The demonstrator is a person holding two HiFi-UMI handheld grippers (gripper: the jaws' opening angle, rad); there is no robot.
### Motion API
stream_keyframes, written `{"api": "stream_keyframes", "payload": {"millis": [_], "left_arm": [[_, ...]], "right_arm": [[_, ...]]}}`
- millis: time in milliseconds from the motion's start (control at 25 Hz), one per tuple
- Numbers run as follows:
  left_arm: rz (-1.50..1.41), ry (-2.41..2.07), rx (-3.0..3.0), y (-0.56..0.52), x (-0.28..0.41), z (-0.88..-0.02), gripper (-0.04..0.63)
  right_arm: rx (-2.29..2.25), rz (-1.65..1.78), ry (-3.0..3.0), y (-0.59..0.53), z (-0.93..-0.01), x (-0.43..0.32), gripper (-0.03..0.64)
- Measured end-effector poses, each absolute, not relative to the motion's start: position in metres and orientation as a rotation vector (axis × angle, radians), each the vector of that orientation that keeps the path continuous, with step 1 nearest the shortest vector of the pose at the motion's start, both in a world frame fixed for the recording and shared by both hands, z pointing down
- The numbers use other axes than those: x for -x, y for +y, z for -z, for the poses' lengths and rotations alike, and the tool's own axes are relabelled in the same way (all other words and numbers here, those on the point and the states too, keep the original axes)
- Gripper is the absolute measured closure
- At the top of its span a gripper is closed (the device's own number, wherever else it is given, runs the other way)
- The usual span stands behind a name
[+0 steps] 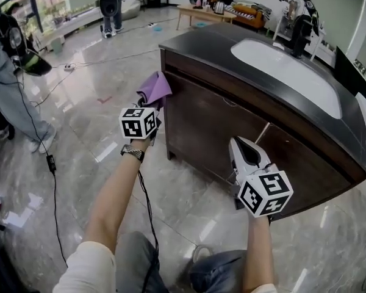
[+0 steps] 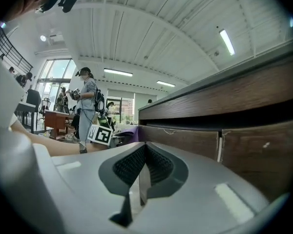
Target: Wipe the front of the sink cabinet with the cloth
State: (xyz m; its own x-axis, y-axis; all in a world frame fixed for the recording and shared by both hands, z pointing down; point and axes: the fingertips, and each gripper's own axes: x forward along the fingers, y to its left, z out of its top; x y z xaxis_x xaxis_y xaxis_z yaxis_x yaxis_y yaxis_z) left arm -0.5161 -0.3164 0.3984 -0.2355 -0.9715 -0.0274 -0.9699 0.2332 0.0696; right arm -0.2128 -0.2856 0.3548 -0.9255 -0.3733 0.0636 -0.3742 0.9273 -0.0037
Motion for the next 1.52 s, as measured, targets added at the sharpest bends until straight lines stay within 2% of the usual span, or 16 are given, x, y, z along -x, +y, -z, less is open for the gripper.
{"api": "stream_keyframes", "payload": {"millis": [760,1520], "left_arm": [[0.049,-2.323,-2.148,-0.334,0.447,-0.38,0.548],[-0.047,-2.102,-2.396,-0.364,0.278,-0.384,0.546]], "right_arm": [[-0.926,-0.046,-2.927,-0.272,-0.353,0.117,0.609],[-1.321,-0.106,-2.774,-0.274,-0.36,-0.033,0.609]]}}
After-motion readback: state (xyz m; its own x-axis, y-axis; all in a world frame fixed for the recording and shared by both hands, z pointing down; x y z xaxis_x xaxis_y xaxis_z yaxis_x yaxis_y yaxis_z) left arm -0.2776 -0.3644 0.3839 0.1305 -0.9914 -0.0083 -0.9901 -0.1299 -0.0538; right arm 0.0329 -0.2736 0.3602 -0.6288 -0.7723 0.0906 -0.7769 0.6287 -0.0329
